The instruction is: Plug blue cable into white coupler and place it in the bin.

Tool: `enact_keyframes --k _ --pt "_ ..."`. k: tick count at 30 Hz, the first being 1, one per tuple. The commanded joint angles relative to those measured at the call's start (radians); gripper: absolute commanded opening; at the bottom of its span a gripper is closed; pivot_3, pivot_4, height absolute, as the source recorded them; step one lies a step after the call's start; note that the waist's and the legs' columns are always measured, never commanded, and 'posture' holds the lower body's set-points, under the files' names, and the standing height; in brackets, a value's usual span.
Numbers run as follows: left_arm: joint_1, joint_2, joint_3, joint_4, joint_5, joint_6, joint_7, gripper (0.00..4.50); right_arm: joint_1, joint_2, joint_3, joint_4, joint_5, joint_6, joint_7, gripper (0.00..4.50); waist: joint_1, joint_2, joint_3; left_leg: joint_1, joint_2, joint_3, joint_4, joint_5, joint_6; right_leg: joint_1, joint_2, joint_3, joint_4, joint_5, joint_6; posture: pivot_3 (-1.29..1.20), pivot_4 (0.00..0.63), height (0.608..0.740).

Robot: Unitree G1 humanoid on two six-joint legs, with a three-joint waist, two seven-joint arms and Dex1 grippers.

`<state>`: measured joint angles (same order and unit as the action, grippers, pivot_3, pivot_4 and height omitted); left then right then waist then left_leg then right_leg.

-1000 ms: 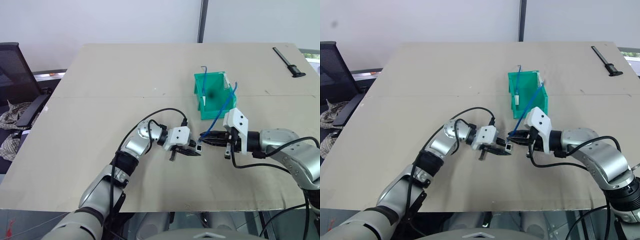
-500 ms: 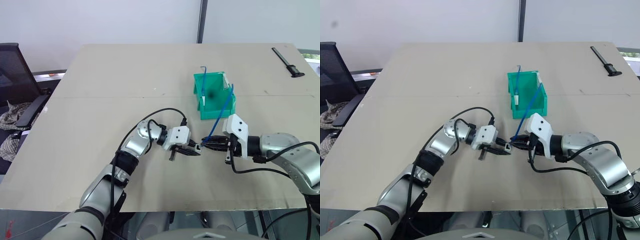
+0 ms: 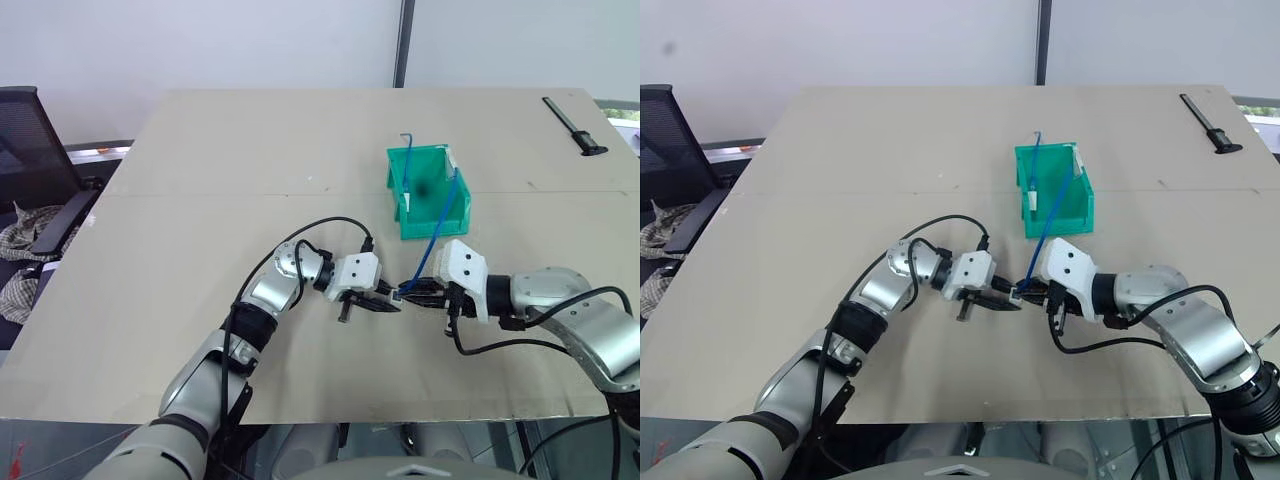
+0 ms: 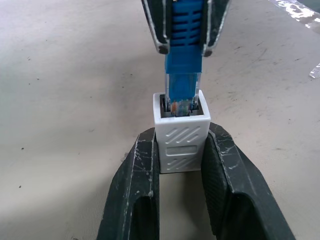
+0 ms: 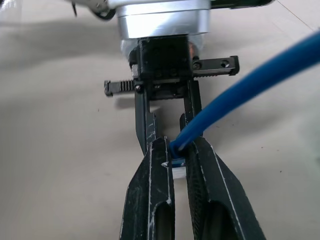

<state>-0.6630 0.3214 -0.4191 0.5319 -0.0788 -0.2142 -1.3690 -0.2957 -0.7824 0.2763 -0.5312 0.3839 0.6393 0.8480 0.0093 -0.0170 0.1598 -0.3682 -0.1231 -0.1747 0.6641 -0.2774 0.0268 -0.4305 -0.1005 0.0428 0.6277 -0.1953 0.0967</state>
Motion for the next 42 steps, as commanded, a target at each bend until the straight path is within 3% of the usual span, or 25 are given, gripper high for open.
enact_keyframes --k 1,10,12,16,17,19,25,29,35,40,42 --pt "0.016 0.003 0.000 -0.027 0.008 0.012 -0.005 0.56 -0.009 -0.025 0.088 0.033 -0.048 0.044 0.048 0.00 -0.001 0.000 -0.001 0.000 0.000 0.000 0.000 0.000 0.000 0.000 0.000 0.000 0.000 0.000 0.000 0.00 0.150 0.729" --pt "0.025 -0.015 -0.003 -0.062 0.016 0.025 0.005 0.56 -0.153 0.052 0.289 0.186 -0.130 0.159 0.124 0.00 -0.017 -0.004 -0.013 0.008 0.001 -0.001 0.000 -0.001 0.001 0.008 0.001 -0.001 -0.001 0.000 0.000 0.00 0.150 0.729" --pt "0.028 -0.018 0.002 -0.073 0.014 0.032 0.010 0.56 -0.133 0.052 0.273 0.182 -0.132 0.134 0.133 0.00 -0.020 -0.004 -0.017 0.009 0.001 -0.002 0.000 -0.003 0.004 0.009 0.001 -0.001 -0.001 0.000 0.000 0.00 0.150 0.729" --pt "0.048 -0.016 0.018 -0.109 0.002 0.070 0.029 0.56 -0.067 0.155 0.053 0.160 -0.059 -0.016 0.061 0.00 -0.020 -0.005 -0.021 0.009 0.001 -0.003 0.000 -0.003 0.004 0.009 0.002 -0.002 -0.001 0.000 0.000 0.00 0.150 0.729" --pt "0.058 -0.013 0.026 -0.129 -0.007 0.091 0.035 0.56 -0.046 0.168 -0.008 0.134 -0.039 -0.038 0.049 0.79 -0.020 -0.005 -0.021 0.008 0.001 -0.003 0.000 -0.003 0.004 0.009 0.002 -0.002 -0.001 0.000 0.000 0.00 0.150 0.729" --pt "0.078 -0.005 0.044 -0.176 -0.025 0.142 0.047 0.56 -0.007 0.175 -0.115 0.068 0.007 -0.053 0.031 1.43 -0.019 -0.001 -0.018 0.006 0.001 -0.003 0.000 -0.001 0.001 0.007 0.001 -0.002 -0.001 0.000 0.000 0.00 0.150 0.729" --pt "0.137 0.022 0.109 -0.360 -0.112 0.390 0.110 0.56 0.174 0.155 -0.378 -0.163 0.138 -0.045 -0.029 4.34 -0.013 0.001 -0.017 -0.001 0.000 -0.004 0.001 0.000 0.000 0.000 0.000 -0.002 0.000 0.000 0.000 0.00 0.150 0.729" --pt "0.131 -0.006 0.198 -0.494 -0.229 0.676 0.237 0.56 0.359 0.148 -0.499 -0.302 0.169 -0.039 -0.088 4.34 -0.004 0.003 -0.016 -0.001 0.000 -0.004 0.000 0.000 0.000 0.000 0.001 -0.002 0.000 0.000 0.000 0.00 0.150 0.729" --pt "-0.099 -0.153 0.395 -0.462 -0.351 1.088 0.587 0.56 0.596 0.198 -0.570 -0.412 -0.011 -0.139 -0.247 4.34 0.011 0.001 -0.013 0.000 0.000 -0.003 0.004 -0.001 0.001 0.004 0.001 -0.002 0.000 0.000 0.004 0.00 0.150 0.729" --pt "-0.309 -0.204 0.406 -0.268 -0.320 1.078 0.657 0.56 0.665 0.241 -0.550 -0.430 -0.090 -0.180 -0.322 4.34 0.003 0.001 -0.013 0.006 0.000 -0.001 0.003 -0.001 0.000 0.009 0.001 -0.001 -0.001 -0.002 0.008 0.00 0.150 0.729" --pt "-0.341 -0.203 0.370 -0.239 -0.308 1.019 0.606 0.56 0.623 0.276 -0.585 -0.418 -0.001 -0.115 -0.356 4.34 0.001 0.001 -0.012 0.006 0.000 0.000 0.003 0.000 0.000 0.008 0.001 0.000 -0.002 -0.002 0.008 0.00 0.150 0.729"
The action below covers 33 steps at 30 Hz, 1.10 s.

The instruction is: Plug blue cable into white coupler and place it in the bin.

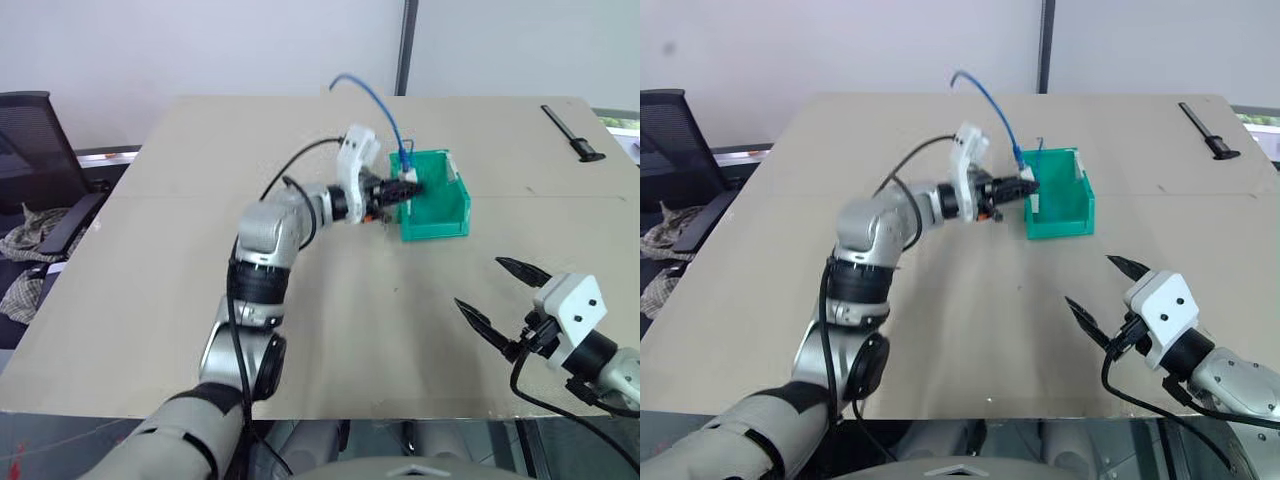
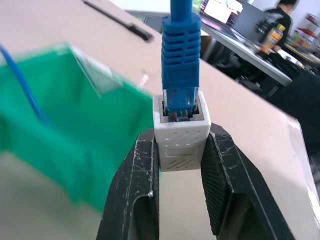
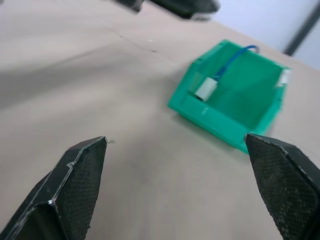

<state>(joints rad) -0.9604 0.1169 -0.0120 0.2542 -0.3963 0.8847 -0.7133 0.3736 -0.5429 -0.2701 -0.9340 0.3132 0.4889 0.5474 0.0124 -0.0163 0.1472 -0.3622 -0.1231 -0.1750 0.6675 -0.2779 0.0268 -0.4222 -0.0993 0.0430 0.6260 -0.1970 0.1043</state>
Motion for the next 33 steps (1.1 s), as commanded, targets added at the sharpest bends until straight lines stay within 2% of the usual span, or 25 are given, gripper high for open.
enact_keyframes --k 1,7,12,15,19,22,23,24,26,27,28,29,30,33 --pt "-0.042 0.011 -0.070 0.036 0.025 -0.119 -0.087 0.56 -0.076 0.042 -0.061 -0.015 0.141 0.096 -0.069 4.34 -0.003 0.000 0.001 0.000 0.000 0.000 0.000 0.000 0.000 0.000 0.000 0.001 0.000 0.001 -0.001 0.00 0.150 0.729" --pt "0.033 0.075 -0.238 -0.031 0.093 -0.312 -0.268 0.56 -0.347 -0.025 -0.126 0.038 0.541 0.337 -0.147 4.34 0.002 0.002 0.004 -0.001 0.000 0.001 -0.002 0.000 0.000 -0.001 0.000 0.002 0.000 0.003 -0.005 0.00 0.150 0.729" --pt "0.102 0.119 -0.319 -0.118 0.125 -0.431 -0.364 0.56 -0.655 -0.092 -0.015 0.239 0.624 0.451 -0.163 4.34 0.000 0.003 0.007 -0.002 0.000 0.001 -0.002 -0.001 0.001 -0.002 -0.001 0.001 -0.001 0.003 -0.005 0.00 0.150 0.729" --pt "0.129 0.136 -0.336 -0.156 0.141 -0.466 -0.369 0.56 -0.782 -0.097 0.073 0.338 0.602 0.492 -0.155 3.59 0.001 0.002 0.007 -0.004 0.000 0.001 -0.002 -0.001 0.001 -0.003 -0.001 0.001 -0.001 0.003 -0.005 0.00 0.150 0.729" --pt "0.151 0.144 -0.335 -0.190 0.151 -0.476 -0.352 0.56 -0.822 -0.109 0.108 0.360 0.622 0.521 -0.136 1.73 0.003 0.003 0.007 -0.010 0.000 0.000 -0.002 -0.001 0.001 -0.009 -0.002 -0.001 -0.001 0.003 -0.005 0.00 0.150 0.729" --pt "0.167 0.152 -0.332 -0.211 0.147 -0.470 -0.345 0.56 -0.828 -0.118 0.115 0.365 0.621 0.528 -0.122 0.08 0.001 0.003 0.007 -0.021 -0.001 0.000 0.001 -0.001 0.001 -0.019 -0.003 -0.001 0.000 0.004 -0.005 0.00 0.150 0.729" --pt "0.176 0.154 -0.323 -0.221 0.130 -0.458 -0.352 0.56 -0.829 -0.119 0.115 0.367 0.622 0.528 -0.120 0.03 0.001 0.003 0.007 -0.021 -0.001 0.000 0.001 -0.001 0.001 -0.019 -0.004 -0.001 0.000 0.004 -0.005 0.00 0.150 0.729" --pt "0.184 0.156 -0.312 -0.237 0.108 -0.427 -0.354 1.36 -0.831 -0.120 0.114 0.369 0.624 0.529 -0.117 0.00 0.001 0.003 0.007 -0.021 -0.001 0.000 0.001 -0.001 0.001 -0.020 -0.004 -0.001 0.000 0.004 -0.005 0.00 0.150 0.729" --pt "0.196 0.166 -0.307 -0.258 0.103 -0.415 -0.353 1.89 -0.834 -0.121 0.109 0.372 0.635 0.530 -0.110 0.00 0.001 0.003 0.007 -0.022 -0.001 0.000 0.000 -0.001 0.001 -0.020 -0.004 -0.001 0.000 0.004 -0.005 0.00 0.150 0.729" --pt "0.205 0.170 -0.298 -0.267 0.102 -0.409 -0.338 2.51 -0.837 -0.121 0.106 0.373 0.639 0.528 -0.106 0.00 0.001 0.003 0.007 -0.022 -0.001 0.000 0.000 -0.001 0.001 -0.020 -0.003 -0.001 0.001 0.004 -0.005 0.00 0.150 0.729" --pt "0.214 0.175 -0.286 -0.277 0.093 -0.394 -0.328 2.88 -0.840 -0.120 0.103 0.376 0.643 0.526 -0.106 0.00 0.000 0.003 0.007 -0.021 -0.001 0.000 0.000 -0.001 0.001 -0.020 -0.003 -0.001 0.001 0.004 -0.006 0.00 0.150 0.729" --pt "0.227 0.185 -0.273 -0.293 0.079 -0.374 -0.327 3.59 -0.845 -0.119 0.100 0.382 0.645 0.524 -0.107 0.00 0.000 0.003 0.007 -0.021 -0.001 0.000 0.000 -0.001 0.001 -0.020 -0.003 -0.001 0.001 0.004 -0.006 0.00 0.150 0.729" --pt "0.254 0.207 -0.259 -0.321 0.064 -0.360 -0.335 3.96 -0.853 -0.118 0.099 0.393 0.643 0.520 -0.106 0.00 -0.001 0.003 0.007 -0.021 -0.001 0.000 0.001 -0.001 0.001 -0.020 -0.003 -0.001 0.001 0.004 -0.006 0.00 0.150 0.729" --pt "0.389 0.276 -0.195 -0.433 0.032 -0.333 -0.307 3.96 -0.912 -0.119 0.133 0.486 0.570 0.479 -0.097 0.00 -0.017 0.004 0.006 -0.020 0.000 0.002 0.000 -0.001 0.001 -0.020 -0.002 0.001 0.002 0.005 -0.007 0.00 0.150 0.729"
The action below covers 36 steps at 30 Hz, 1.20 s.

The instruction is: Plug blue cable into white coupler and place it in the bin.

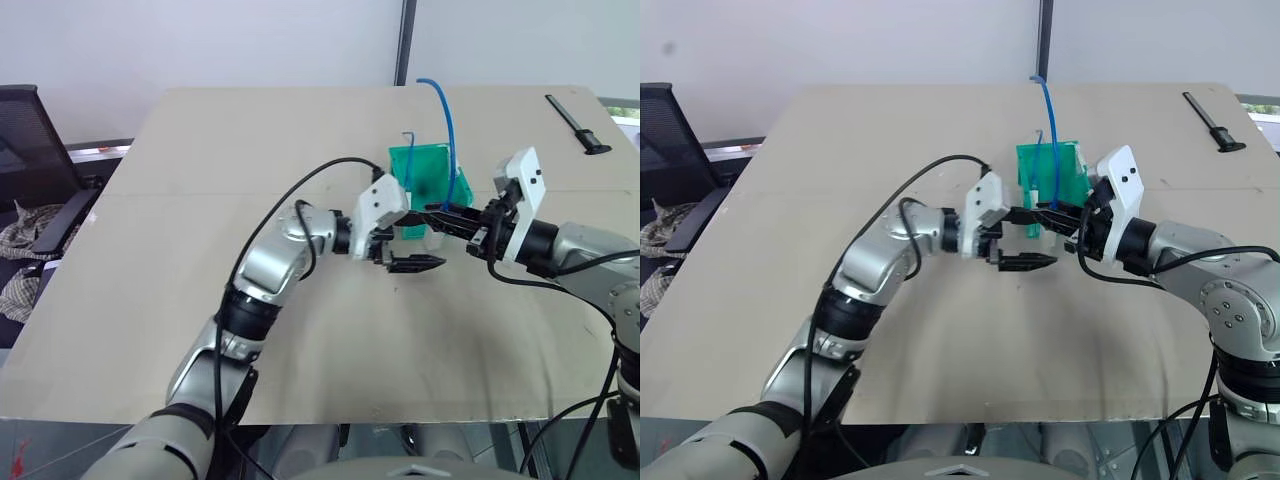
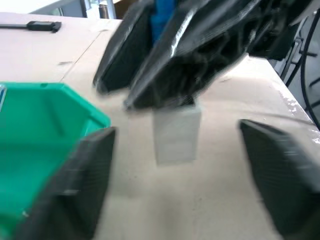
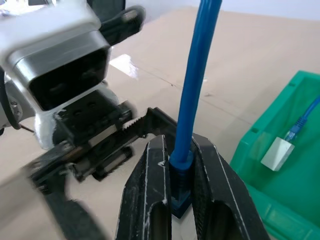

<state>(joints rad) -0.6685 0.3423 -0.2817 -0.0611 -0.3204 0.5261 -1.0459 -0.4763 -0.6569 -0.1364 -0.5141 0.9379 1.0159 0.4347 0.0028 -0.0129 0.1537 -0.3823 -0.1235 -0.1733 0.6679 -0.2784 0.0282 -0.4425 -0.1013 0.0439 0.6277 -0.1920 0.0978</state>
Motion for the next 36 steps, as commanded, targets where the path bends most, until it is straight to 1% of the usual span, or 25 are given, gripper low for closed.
enact_keyframes --k 1,3,4,5,7,10,12,15,16,18,19,20,22,24,25,28,30,31,33,34,35,36 --pt "0.143 0.059 0.103 -0.157 -0.057 0.039 0.055 3.96 -0.084 -0.007 0.014 0.107 -0.087 -0.066 0.025 0.00 -0.014 0.000 0.000 0.000 0.000 0.000 0.000 0.000 0.000 0.000 0.000 0.000 0.000 0.000 0.000 0.00 0.150 0.729" --pt "0.224 0.048 0.163 -0.222 -0.081 0.046 0.129 3.96 -0.127 -0.004 0.043 0.193 -0.163 -0.111 0.029 0.00 -0.014 0.000 0.000 0.000 0.000 0.000 0.000 0.000 0.000 0.000 0.001 0.000 0.000 0.000 -0.001 0.00 0.150 0.729" --pt "0.283 0.022 0.203 -0.253 -0.101 -0.015 0.148 3.96 -0.157 0.001 0.061 0.262 -0.205 -0.138 0.039 0.00 -0.013 0.000 0.000 0.000 0.000 0.000 0.000 0.000 0.000 0.000 0.001 0.000 0.000 0.001 -0.001 0.00 0.150 0.729" --pt "0.335 0.020 0.226 -0.289 -0.109 -0.048 0.157 3.96 -0.185 0.006 0.076 0.325 -0.241 -0.164 0.051 0.00 -0.014 0.000 0.000 0.000 0.000 0.000 0.000 0.000 0.000 0.000 0.000 0.000 0.000 0.001 -0.001 0.00 0.150 0.729" --pt "0.439 0.019 0.284 -0.373 -0.151 -0.060 0.179 3.96 -0.250 0.024 0.101 0.474 -0.309 -0.209 0.065 0.00 -0.015 0.000 0.000 0.000 0.000 0.001 0.000 0.000 0.000 0.000 0.000 0.001 0.000 0.001 -0.001 0.00 0.150 0.729" --pt "0.557 0.045 0.371 -0.485 -0.216 -0.076 0.190 3.96 -0.343 0.051 0.125 0.697 -0.387 -0.274 0.115 0.00 -0.014 0.000 0.000 0.000 0.001 0.001 0.000 0.000 0.000 0.000 0.000 0.000 -0.001 0.001 -0.001 0.00 0.150 0.729" --pt "0.617 0.080 0.426 -0.533 -0.262 -0.067 0.186 3.96 -0.394 0.064 0.149 0.812 -0.436 -0.317 0.166 0.00 -0.014 0.000 0.000 0.000 0.001 0.001 -0.001 0.000 0.000 -0.001 0.000 0.000 -0.001 0.001 -0.001 0.00 0.150 0.729" --pt "0.681 0.119 0.488 -0.573 -0.322 -0.064 0.188 3.96 -0.467 0.081 0.202 0.959 -0.508 -0.376 0.262 0.00 -0.015 0.001 0.000 0.000 0.001 0.002 -0.001 0.000 0.000 -0.001 0.000 0.001 -0.001 0.001 -0.001 0.00 0.150 0.729" --pt "0.691 0.123 0.498 -0.581 -0.337 -0.064 0.195 3.96 -0.493 0.094 0.217 1.011 -0.538 -0.403 0.274 0.00 -0.016 0.001 0.000 0.000 0.001 0.002 -0.001 0.000 0.000 -0.001 0.000 0.001 -0.001 0.001 -0.001 0.00 0.150 0.729" --pt "0.699 0.121 0.499 -0.591 -0.353 -0.069 0.214 4.03 -0.534 0.116 0.228 1.094 -0.571 -0.432 0.306 0.88 -0.016 0.001 0.000 0.000 0.001 0.002 -0.001 0.000 0.000 -0.001 0.000 0.001 -0.001 0.001 -0.001 0.00 0.150 0.729" --pt "0.700 0.118 0.496 -0.592 -0.359 -0.073 0.223 4.03 -0.547 0.122 0.231 1.116 -0.586 -0.442 0.321 1.24 -0.015 0.001 0.000 0.000 0.001 0.002 -0.001 0.000 0.000 -0.001 0.001 0.001 -0.001 0.002 -0.002 0.00 0.150 0.729" --pt "0.698 0.115 0.493 -0.593 -0.362 -0.077 0.231 4.03 -0.555 0.125 0.231 1.131 -0.597 -0.449 0.334 1.71 -0.015 0.001 0.000 0.000 0.001 0.002 -0.001 0.000 0.000 -0.001 0.000 0.001 -0.001 0.002 -0.002 0.00 0.150 0.729" --pt "0.698 0.109 0.489 -0.592 -0.372 -0.082 0.249 4.03 -0.555 0.121 0.208 1.107 -0.596 -0.444 0.351 2.68 -0.013 0.001 0.000 0.000 0.001 0.001 -0.001 0.000 0.000 -0.001 0.000 0.000 -0.001 0.002 -0.002 0.00 0.150 0.729" --pt "0.701 0.108 0.485 -0.592 -0.379 -0.084 0.258 4.03 -0.537 0.104 0.178 1.038 -0.580 -0.413 0.357 3.62 -0.014 0.001 0.000 -0.001 0.001 0.001 -0.001 0.000 0.000 -0.001 0.000 0.000 -0.001 0.002 -0.002 0.00 0.150 0.729" --pt "0.699 0.106 0.477 -0.590 -0.381 -0.082 0.263 4.03 -0.499 0.077 0.141 0.934 -0.538 -0.370 0.368 3.99 -0.012 0.001 0.000 -0.001 0.001 0.001 -0.001 0.000 0.000 -0.002 0.000 0.000 -0.001 0.002 -0.002 0.00 0.150 0.729" --pt "0.686 0.105 0.443 -0.573 -0.370 -0.082 0.268 4.03 -0.325 0.000 0.021 0.600 -0.438 -0.326 0.393 3.99 0.002 0.001 0.000 -0.003 0.001 0.000 -0.001 0.000 0.000 -0.003 0.000 -0.002 -0.002 0.002 -0.002 0.00 0.150 0.729" --pt "0.674 0.110 0.419 -0.552 -0.347 -0.077 0.279 4.03 -0.181 -0.037 -0.040 0.429 -0.429 -0.359 0.385 3.99 0.011 0.001 0.000 -0.004 0.001 0.000 -0.002 0.000 0.000 -0.004 0.000 -0.003 -0.003 0.001 -0.002 0.00 0.150 0.729" --pt "0.669 0.111 0.410 -0.543 -0.341 -0.073 0.284 4.03 -0.105 -0.036 -0.079 0.353 -0.422 -0.394 0.376 3.99 0.013 0.001 0.000 -0.003 0.001 0.000 -0.002 0.000 0.000 -0.004 0.000 -0.003 -0.002 0.001 -0.002 0.00 0.150 0.729" --pt "0.663 0.119 0.398 -0.522 -0.321 -0.068 0.298 4.03 0.024 -0.026 -0.145 0.241 -0.405 -0.443 0.368 3.99 0.013 0.001 -0.001 -0.003 0.001 0.001 -0.001 0.000 0.000 -0.003 -0.001 -0.003 -0.002 0.001 -0.002 0.00 0.150 0.729" --pt "0.663 0.128 0.394 -0.503 -0.303 -0.073 0.296 4.03 0.099 -0.033 -0.191 0.200 -0.339 -0.392 0.399 3.99 0.003 0.002 0.000 -0.003 0.001 0.001 -0.001 0.000 0.000 -0.003 -0.001 -0.003 -0.002 0.002 -0.002 0.00 0.150 0.729" --pt "0.666 0.137 0.392 -0.485 -0.295 -0.076 0.288 4.03 0.171 -0.042 -0.217 0.166 -0.365 -0.416 0.392 3.99 0.007 0.002 -0.001 0.000 0.001 0.006 -0.001 0.000 0.000 -0.003 0.000 0.001 -0.001 0.002 -0.003 0.00 0.150 0.729" --pt "0.671 0.150 0.387 -0.462 -0.276 -0.082 0.282 4.03 0.268 -0.052 -0.240 0.131 -0.378 -0.438 0.410 4.27 0.009 0.002 -0.001 0.001 0.002 0.006 -0.001 0.000 0.000 -0.001 0.000 0.000 -0.001 0.003 -0.002 0.00 0.150 0.729"
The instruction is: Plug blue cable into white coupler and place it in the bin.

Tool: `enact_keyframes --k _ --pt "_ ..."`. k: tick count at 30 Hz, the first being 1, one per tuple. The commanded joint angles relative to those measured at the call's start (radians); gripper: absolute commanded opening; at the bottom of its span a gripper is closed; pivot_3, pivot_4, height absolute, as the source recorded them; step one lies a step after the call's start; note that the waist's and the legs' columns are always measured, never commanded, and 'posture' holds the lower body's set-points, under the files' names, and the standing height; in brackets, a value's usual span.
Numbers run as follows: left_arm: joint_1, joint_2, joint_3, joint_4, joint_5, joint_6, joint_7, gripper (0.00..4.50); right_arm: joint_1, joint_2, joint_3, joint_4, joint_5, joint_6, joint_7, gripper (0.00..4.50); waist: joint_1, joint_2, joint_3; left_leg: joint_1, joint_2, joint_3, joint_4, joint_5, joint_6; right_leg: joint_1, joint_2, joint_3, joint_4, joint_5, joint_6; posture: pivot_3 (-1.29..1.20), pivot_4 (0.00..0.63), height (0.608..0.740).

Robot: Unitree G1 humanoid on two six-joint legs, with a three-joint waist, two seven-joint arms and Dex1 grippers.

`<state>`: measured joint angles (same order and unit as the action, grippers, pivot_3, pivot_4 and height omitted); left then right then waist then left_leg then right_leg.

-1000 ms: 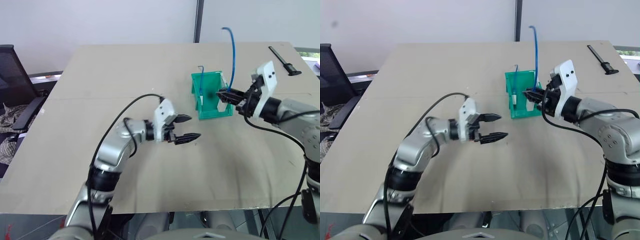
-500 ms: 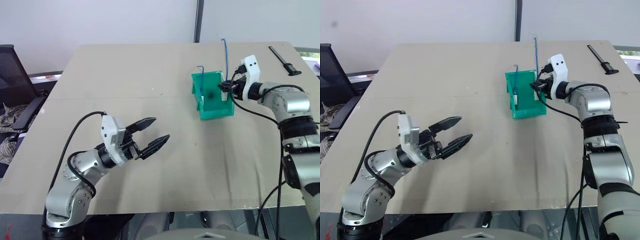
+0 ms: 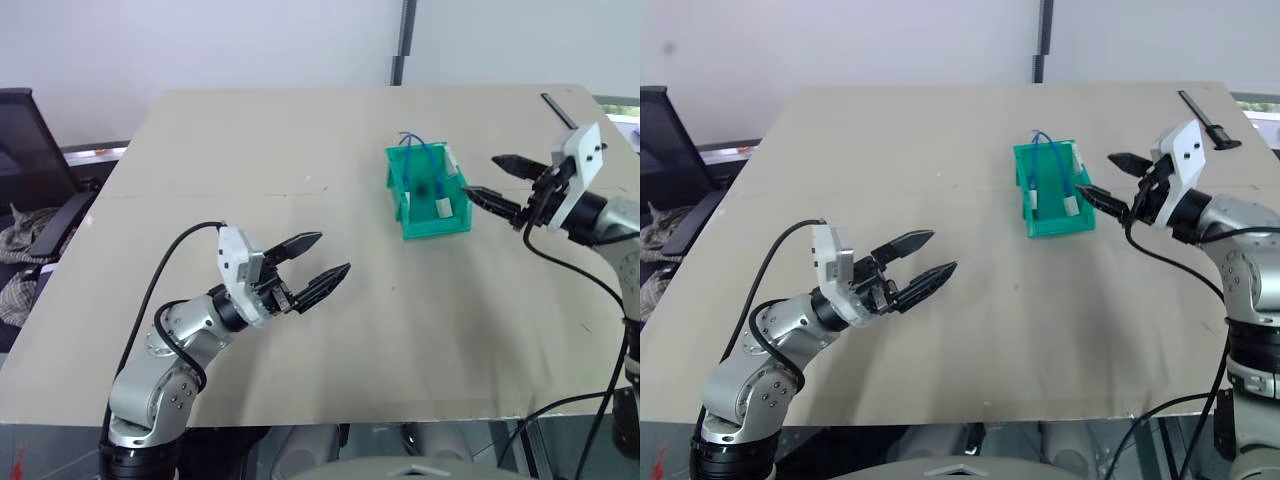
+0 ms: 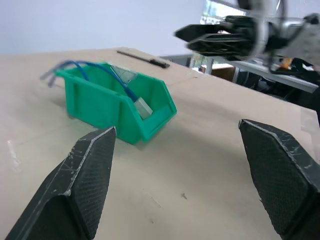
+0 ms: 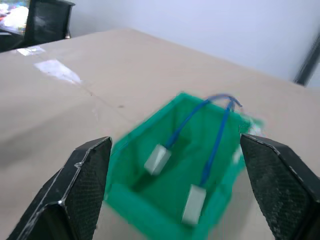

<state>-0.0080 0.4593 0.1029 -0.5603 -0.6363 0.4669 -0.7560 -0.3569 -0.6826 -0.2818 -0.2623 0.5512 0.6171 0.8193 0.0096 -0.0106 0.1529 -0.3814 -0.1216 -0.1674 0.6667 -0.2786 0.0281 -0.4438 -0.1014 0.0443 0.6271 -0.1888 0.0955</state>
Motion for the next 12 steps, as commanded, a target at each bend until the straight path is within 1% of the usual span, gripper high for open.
enact_keyframes --k 1,5,7,9,12 --pt "0.014 0.044 -0.001 0.059 0.059 -0.034 -0.015 4.03 0.232 -0.029 -0.116 -0.153 -0.002 -0.058 0.035 4.27 0.005 0.001 -0.001 0.001 0.000 -0.001 0.000 0.000 0.000 0.001 0.000 -0.001 0.000 0.000 0.000 0.00 0.150 0.729" --pt "0.051 0.100 -0.004 0.133 0.101 -0.060 -0.065 4.03 0.564 -0.017 -0.204 -0.211 -0.111 -0.240 0.078 4.27 0.005 0.002 -0.001 0.003 0.000 -0.001 0.001 0.000 0.000 0.004 0.000 -0.002 0.000 0.000 0.000 0.00 0.150 0.729" --pt "0.076 0.125 0.003 0.158 0.112 -0.074 -0.095 4.03 0.678 -0.015 -0.239 -0.209 -0.133 -0.307 0.109 4.27 0.006 0.003 -0.001 0.003 0.000 0.001 0.001 0.000 0.000 0.004 0.000 0.000 -0.001 0.000 0.000 0.00 0.150 0.729" --pt "0.093 0.143 0.013 0.172 0.097 -0.079 -0.122 4.03 0.744 -0.012 -0.257 -0.192 -0.146 -0.360 0.120 4.27 -0.001 0.003 -0.001 0.005 0.001 0.000 0.000 0.000 0.000 0.005 0.001 -0.001 -0.001 0.000 0.000 0.00 0.150 0.729" --pt "0.106 0.169 0.018 0.184 0.093 -0.083 -0.152 4.03 0.783 -0.009 -0.262 -0.170 -0.159 -0.408 0.119 4.27 -0.002 0.002 -0.001 0.008 0.002 0.005 0.000 -0.003 0.004 0.006 0.001 0.002 -0.001 0.000 0.000 0.00 0.150 0.729"
